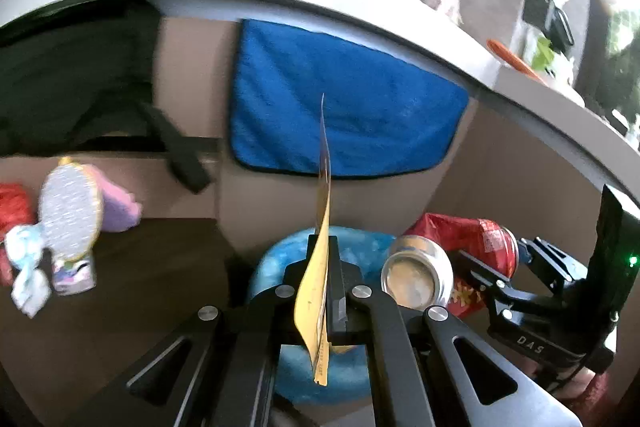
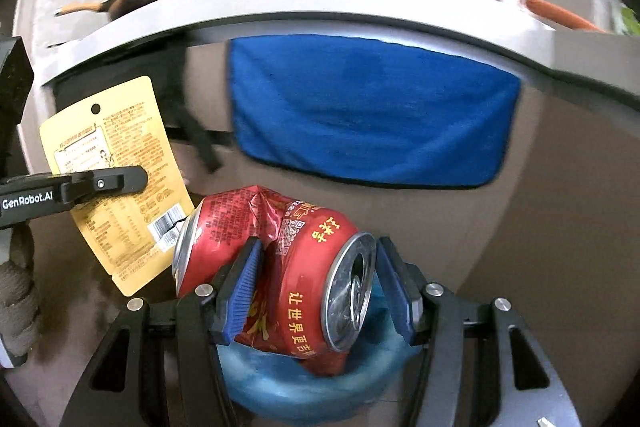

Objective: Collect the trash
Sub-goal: 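Carry the yellow card and red can over the bin and open both tools, then move both tools back from the bin to the trash pile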

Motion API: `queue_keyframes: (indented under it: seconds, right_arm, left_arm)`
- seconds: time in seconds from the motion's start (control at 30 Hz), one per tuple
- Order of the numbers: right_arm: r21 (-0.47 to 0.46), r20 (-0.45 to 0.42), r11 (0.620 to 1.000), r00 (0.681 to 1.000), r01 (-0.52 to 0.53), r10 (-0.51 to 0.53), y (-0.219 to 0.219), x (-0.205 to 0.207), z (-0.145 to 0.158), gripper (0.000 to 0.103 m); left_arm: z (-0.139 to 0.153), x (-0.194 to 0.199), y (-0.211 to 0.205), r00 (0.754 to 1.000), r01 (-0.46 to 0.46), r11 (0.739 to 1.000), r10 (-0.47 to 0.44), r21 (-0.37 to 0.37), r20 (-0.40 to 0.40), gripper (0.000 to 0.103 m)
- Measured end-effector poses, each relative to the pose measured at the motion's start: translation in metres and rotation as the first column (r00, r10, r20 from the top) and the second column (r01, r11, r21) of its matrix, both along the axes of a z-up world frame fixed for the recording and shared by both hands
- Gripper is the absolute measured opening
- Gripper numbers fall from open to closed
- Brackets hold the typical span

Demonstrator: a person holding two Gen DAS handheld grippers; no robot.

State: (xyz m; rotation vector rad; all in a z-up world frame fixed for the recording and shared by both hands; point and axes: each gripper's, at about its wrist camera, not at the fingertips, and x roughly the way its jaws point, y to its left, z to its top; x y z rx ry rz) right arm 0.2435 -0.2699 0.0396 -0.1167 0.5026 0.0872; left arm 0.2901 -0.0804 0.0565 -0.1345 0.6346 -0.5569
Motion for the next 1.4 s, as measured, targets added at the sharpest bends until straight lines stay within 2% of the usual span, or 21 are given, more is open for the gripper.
queue_keyframes:
  seconds: [0.13,0.3,0.53,0.77,0.9,0.97,1.0,1.03,1.1,1.17,1.4]
  right_arm:
    - [-0.002,-0.006,1.000,1.000,0.026,-0.026,-0.017,0.007,-0.005,0.054]
    - [0.007,-0.021,0.999,0.999,0.038,-0.038,-0.025,0.019,-0.014,0.054]
    - [0.028,-0.044,0.999,0.998,0.038,-0.036,-0.025,0.034,-0.026,0.054]
    - [0.032,-0.064,0.999,0.998,0.032,-0.030,-0.023,0.043,-0.032,0.054]
    - [0.037,-0.076,0.999,0.997,0.035,-0.033,-0.023,0.047,-0.036,0.053]
    - [0.053,-0.086,0.998,0.996,0.029,-0.024,-0.025,0.050,-0.040,0.053]
    - [0.064,-0.091,0.998,0.996,0.024,-0.019,-0.026,0.051,-0.042,0.054]
    - [0.077,-0.097,0.997,0.995,0.024,-0.016,-0.027,0.052,-0.045,0.055]
    - [0.091,-0.108,0.995,0.994,0.029,-0.019,-0.029,0.054,-0.049,0.061]
    - [0.110,-0.116,0.994,0.993,0.026,-0.014,-0.031,0.055,-0.053,0.063]
    - [0.172,-0.132,0.984,0.991,0.050,-0.028,-0.040,0.056,-0.057,0.063]
  left_arm:
    - [-0.010,0.012,-0.026,0.999,0.030,0.999,-0.029,0.018,-0.027,0.001]
    - [-0.030,0.023,-0.039,0.997,0.039,0.999,-0.036,0.036,-0.075,0.001]
    - [-0.047,0.038,-0.036,0.992,0.025,0.999,-0.020,0.035,-0.121,0.001]
    - [-0.053,0.048,-0.034,0.992,0.026,0.999,-0.024,0.018,-0.126,0.001]
    - [-0.064,0.055,-0.035,0.986,0.043,0.999,-0.045,-0.011,-0.163,0.001]
    - [-0.069,0.058,-0.036,0.982,0.057,0.998,-0.061,-0.026,-0.180,0.005]
    - [-0.071,0.059,-0.035,0.980,0.062,0.997,-0.069,-0.042,-0.187,0.013]
    - [-0.074,0.060,-0.034,0.977,0.069,0.996,-0.080,-0.062,-0.196,0.031]
    - [-0.076,0.061,-0.029,0.973,0.080,0.992,-0.100,-0.101,-0.206,0.054]
    - [-0.076,0.060,-0.026,0.972,0.089,0.989,-0.111,-0.114,-0.205,0.056]
    - [-0.078,0.056,-0.032,0.969,0.101,0.993,-0.112,-0.059,-0.218,0.059]
